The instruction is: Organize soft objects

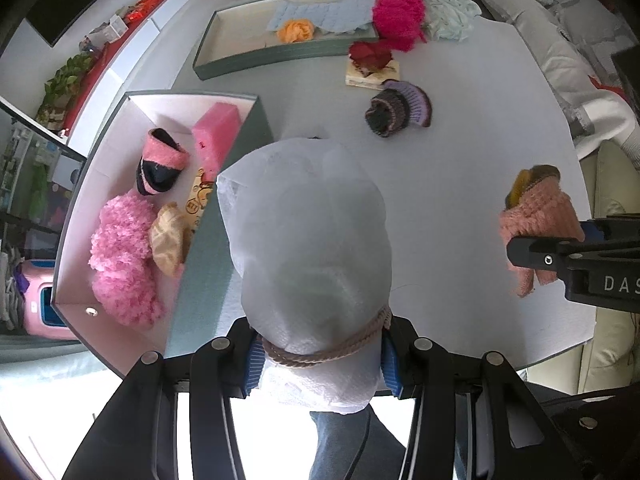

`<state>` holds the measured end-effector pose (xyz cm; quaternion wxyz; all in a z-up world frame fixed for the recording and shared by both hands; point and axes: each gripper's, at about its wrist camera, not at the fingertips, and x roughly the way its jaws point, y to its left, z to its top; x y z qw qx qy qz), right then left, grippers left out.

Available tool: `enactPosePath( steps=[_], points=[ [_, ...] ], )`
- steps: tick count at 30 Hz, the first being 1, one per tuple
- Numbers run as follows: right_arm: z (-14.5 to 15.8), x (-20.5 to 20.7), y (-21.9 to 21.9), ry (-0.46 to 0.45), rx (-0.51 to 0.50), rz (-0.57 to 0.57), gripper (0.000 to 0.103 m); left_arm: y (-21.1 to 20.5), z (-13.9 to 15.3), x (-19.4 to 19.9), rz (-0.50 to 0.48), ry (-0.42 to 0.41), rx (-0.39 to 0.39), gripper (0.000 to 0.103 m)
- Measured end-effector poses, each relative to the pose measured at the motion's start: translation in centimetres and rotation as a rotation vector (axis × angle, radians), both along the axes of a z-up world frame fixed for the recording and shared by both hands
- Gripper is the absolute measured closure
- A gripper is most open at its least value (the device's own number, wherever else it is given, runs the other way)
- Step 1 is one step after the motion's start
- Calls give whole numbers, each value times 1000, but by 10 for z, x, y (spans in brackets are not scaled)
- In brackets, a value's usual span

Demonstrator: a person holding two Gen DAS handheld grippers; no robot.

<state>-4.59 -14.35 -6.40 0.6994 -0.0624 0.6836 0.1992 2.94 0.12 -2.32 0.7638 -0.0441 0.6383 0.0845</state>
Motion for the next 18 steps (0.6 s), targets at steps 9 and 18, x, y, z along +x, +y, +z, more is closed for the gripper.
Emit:
enactPosePath(
  steps=[9, 18],
  points=[
    [-14, -23, 26, 18, -42, -105, 53, 37, -18, -11, -85, 17, -41, 55],
    [-11, -38, 55, -20, -90, -174, 53, 72, -9, -10, -115, -56, -46, 55]
  ],
)
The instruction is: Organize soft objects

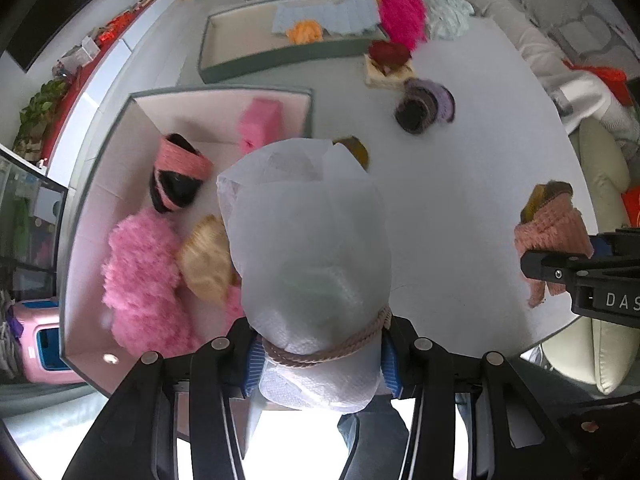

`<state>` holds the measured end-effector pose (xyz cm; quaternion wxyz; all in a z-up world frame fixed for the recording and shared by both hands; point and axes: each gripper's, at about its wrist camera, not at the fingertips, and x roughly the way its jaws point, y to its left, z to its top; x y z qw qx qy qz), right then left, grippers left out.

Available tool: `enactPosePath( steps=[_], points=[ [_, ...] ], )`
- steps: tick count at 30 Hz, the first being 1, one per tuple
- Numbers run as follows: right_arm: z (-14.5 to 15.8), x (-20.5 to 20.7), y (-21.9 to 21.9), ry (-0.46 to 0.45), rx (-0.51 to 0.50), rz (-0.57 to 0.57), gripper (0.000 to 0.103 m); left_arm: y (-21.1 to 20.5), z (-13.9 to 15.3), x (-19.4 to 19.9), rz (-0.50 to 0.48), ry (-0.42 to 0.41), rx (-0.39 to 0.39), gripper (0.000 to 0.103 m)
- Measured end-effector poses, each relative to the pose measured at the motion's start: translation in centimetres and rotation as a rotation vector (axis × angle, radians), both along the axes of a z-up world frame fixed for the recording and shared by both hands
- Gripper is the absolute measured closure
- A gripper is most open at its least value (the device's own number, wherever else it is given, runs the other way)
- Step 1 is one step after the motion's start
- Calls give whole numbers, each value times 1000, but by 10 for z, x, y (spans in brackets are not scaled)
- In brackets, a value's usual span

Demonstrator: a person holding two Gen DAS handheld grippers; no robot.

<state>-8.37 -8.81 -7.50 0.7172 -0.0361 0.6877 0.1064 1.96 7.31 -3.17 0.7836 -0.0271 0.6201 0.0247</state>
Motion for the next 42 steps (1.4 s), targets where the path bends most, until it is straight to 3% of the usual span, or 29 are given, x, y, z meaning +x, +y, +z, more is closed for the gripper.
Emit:
enactPosePath(
  steps=[10, 16, 30, 42],
  points=[
    [29, 13, 44, -78, -34, 43, 53, 54, 12, -2, 164, -52, -6, 55],
    [41, 24, 96, -103, -25, 141, 53, 98, 15, -12, 307, -64, -21, 55],
    [55, 31, 209, -135, 18, 342, 53, 166, -11, -42, 524, -10, -26, 55],
    [38, 32, 249, -105, -31, 379, 53, 160, -25, -29, 495, 22, -45, 55]
  ],
)
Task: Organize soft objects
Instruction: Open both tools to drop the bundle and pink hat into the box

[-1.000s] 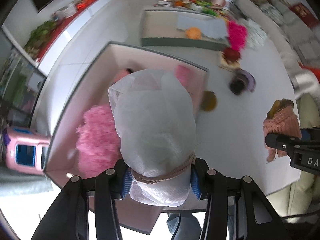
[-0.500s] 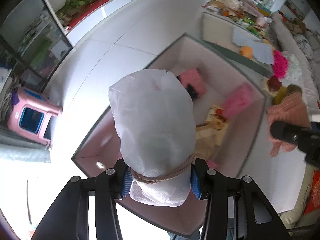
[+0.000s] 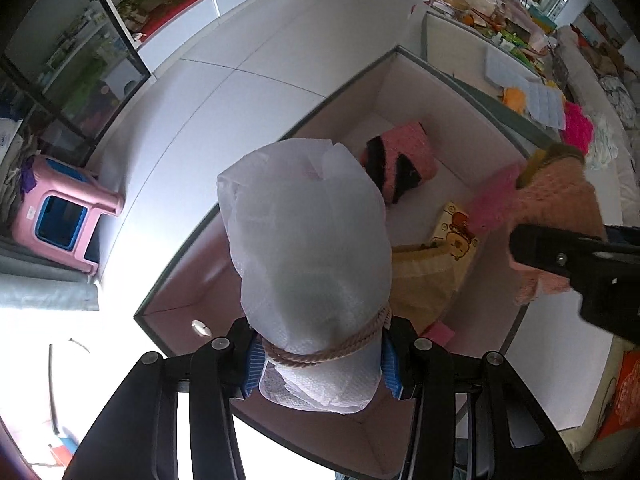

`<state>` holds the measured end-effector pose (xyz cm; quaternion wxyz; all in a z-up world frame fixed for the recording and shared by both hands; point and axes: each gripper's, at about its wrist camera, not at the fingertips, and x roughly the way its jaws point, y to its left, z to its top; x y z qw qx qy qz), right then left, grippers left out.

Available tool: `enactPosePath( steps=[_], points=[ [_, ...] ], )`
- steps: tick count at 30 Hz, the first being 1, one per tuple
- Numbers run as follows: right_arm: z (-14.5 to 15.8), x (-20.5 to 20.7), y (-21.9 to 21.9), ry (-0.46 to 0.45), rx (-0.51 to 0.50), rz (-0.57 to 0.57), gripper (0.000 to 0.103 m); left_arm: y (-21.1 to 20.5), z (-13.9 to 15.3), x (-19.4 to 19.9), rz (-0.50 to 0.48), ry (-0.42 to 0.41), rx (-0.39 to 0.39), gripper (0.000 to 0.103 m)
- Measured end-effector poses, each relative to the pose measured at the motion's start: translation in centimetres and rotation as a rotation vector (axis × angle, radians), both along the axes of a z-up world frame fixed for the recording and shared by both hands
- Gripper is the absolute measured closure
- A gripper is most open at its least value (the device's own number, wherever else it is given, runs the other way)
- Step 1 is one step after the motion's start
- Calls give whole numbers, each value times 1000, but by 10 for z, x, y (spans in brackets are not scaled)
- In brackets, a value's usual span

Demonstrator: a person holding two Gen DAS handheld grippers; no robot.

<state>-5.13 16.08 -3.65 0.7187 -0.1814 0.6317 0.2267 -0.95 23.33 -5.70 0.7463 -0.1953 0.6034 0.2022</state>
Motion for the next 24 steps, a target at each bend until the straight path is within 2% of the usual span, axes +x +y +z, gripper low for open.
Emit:
enactPosePath(
  steps=[10, 21, 22, 24],
  points=[
    [-10, 1, 5, 6, -30, 0, 53, -3, -9, 0, -12, 34, -11, 55],
    [-16, 0, 8, 17, -34, 5, 53, -6, -11, -2, -17, 37, -13, 55],
    [-16, 0, 8, 17, -29, 8, 53, -5, -10, -2, -12, 30, -17, 51],
    [-15, 0, 8, 17, -20, 10, 51, -3, -8, -4, 1, 9, -31, 35]
  ],
)
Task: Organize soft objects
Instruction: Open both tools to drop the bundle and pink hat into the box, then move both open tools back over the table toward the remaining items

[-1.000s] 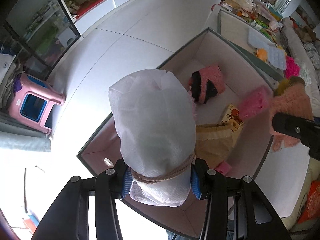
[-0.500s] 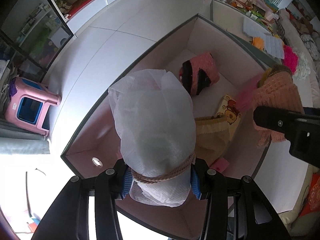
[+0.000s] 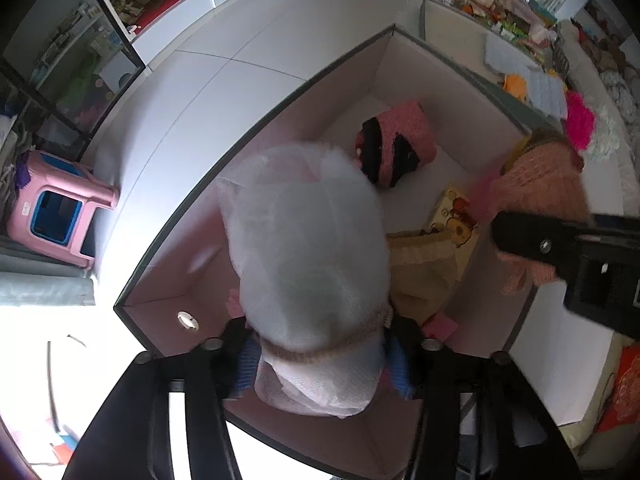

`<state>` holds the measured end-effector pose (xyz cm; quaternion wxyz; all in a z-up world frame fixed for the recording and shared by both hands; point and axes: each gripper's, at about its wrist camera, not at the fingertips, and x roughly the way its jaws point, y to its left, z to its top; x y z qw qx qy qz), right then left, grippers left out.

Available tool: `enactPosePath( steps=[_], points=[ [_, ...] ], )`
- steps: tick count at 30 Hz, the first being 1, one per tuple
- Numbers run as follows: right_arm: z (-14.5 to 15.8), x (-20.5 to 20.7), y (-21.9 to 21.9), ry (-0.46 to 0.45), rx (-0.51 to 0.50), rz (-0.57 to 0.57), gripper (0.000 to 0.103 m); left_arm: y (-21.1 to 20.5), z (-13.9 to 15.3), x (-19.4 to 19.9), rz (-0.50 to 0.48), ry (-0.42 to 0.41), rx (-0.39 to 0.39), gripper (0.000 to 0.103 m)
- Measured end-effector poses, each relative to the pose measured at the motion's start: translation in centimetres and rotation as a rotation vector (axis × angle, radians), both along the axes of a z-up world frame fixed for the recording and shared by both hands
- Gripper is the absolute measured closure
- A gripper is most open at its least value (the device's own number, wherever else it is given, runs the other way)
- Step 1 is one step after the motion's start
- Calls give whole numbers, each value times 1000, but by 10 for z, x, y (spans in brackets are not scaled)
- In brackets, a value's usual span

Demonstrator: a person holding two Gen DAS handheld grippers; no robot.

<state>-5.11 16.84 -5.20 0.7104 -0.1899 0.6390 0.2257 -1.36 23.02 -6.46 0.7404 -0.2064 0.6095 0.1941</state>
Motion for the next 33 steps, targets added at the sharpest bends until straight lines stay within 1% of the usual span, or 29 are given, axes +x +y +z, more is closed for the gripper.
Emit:
enactPosePath(
  steps=[1, 2, 3, 4, 5, 10, 14, 17, 20, 22, 24, 27, 30, 32, 33],
  points=[
    [0, 1, -1, 4, 8, -2, 48, 1, 1, -1, 7, -9, -5, 16],
    [0, 2, -1, 11, 16, -3, 41, 2, 3, -2, 15, -18, -14, 3],
    [1, 3, -3, 22, 32, -9, 29, 3, 3, -1, 17, -15, -21, 1],
    [1, 4, -4, 27, 43, -15, 21, 3, 3, -1, 17, -11, -25, 1],
    [3, 5, -6, 29, 57, -21, 18, 3, 3, -1, 13, -9, -28, 1],
    [15, 12, -26, 3, 97, -85, 17, -1, 10, 2, -6, 2, 9, 1],
    [25, 16, -52, -35, 124, -149, 17, -4, 14, 6, -20, -1, -16, 1],
    [26, 19, -85, -51, 123, -234, 17, -14, 18, 10, -59, -2, -10, 1],
    [12, 21, -128, -9, 106, -348, 17, -30, 21, 17, -118, -3, -11, 1],
    [-3, 21, -162, 27, 74, -446, 17, -42, 24, 22, -159, -7, -7, 1],
    [-15, 19, -194, 59, 62, -536, 16, -57, 29, 28, -208, -17, -7, 1],
    [-29, 17, -226, 104, 67, -619, 16, -84, 37, 37, -277, -42, -29, 1],
    [-38, 22, -242, 114, 60, -633, 16, -113, 42, 49, -335, -54, -61, 1],
    [-42, 31, -247, 110, 52, -614, 16, -130, 44, 56, -347, -53, -87, 1],
    [-44, 39, -248, 97, 44, -588, 16, -141, 43, 61, -345, -49, -99, 1]
  ],
)
